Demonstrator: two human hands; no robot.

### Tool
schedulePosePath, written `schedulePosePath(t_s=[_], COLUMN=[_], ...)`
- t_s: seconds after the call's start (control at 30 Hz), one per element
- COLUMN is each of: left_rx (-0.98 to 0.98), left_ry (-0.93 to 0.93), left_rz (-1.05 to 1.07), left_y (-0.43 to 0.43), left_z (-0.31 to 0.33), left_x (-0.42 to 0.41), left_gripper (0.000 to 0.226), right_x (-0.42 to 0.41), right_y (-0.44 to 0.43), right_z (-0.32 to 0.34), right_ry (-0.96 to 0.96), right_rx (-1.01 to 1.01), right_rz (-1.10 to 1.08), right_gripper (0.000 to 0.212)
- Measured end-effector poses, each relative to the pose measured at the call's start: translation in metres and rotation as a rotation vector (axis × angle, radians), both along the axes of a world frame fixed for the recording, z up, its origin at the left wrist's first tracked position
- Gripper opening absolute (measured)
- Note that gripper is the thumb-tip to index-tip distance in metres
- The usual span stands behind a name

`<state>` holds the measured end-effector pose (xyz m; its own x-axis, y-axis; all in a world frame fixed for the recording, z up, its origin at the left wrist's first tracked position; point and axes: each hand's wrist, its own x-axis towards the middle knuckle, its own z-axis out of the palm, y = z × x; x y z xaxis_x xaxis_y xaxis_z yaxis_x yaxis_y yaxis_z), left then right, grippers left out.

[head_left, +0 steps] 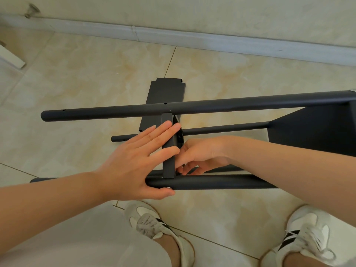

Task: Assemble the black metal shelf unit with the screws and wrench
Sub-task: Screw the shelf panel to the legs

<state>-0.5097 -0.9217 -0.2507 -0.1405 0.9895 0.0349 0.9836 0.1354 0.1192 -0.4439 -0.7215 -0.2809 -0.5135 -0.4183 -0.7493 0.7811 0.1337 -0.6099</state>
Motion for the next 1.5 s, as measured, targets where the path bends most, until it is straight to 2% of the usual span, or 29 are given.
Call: schedulePosePath(t_s=[0.13,0.33,0.47,0.67,0.83,0.97,1.23,1.5], left_rx=[-0.004,-0.008,-0.011,-0.007,0.003,0.004,0.007,-0.004], left_ry=[0.005,0.014,0.019,0.017,0.025,0.024,0.024,0.026], left_rz=[0.004,0.005,0.005,0.002,-0.003,-0.003,0.003,0.007], left_y=[0.000,0.000,0.000,0.000,0.001,0.001,0.002,0.002], left_z=[0.001,0.001,0.000,0.001,0.000,0.001,0.002,0.002], left_x=[0.000,0.000,0.000,0.000,-0.001,0.000,0.001,0.000], left_gripper=[0.077,0.078,0.077,0.078,0.076,0.076,0.074,0.077], right_x=[0.000,0.000,-0.001,0.000,-0.001,-0.001,-0.005,-0.008], right_y=[0.003,-0.003,0.004,-0.001,0.006,0.005,0.007,0.001], right_z=[0.002,-0.002,-0.001,-0.005,-0.002,-0.003,-0.003,-0.006], right_ry=[0.001,0.003,-0.012,-0.007,-0.021,-0.006,-0.017,-0.005], right_rx=[0.009,0.018,-0.015,-0.021,-0.063,-0.021,-0.066,-0.002], right_rz=[0.019,-0.002,0.023,0.012,0.017,0.041,0.050,0.072], right_gripper=[0.017,0.024,0.011,0.036,0.028,0.033,0.014,0.028])
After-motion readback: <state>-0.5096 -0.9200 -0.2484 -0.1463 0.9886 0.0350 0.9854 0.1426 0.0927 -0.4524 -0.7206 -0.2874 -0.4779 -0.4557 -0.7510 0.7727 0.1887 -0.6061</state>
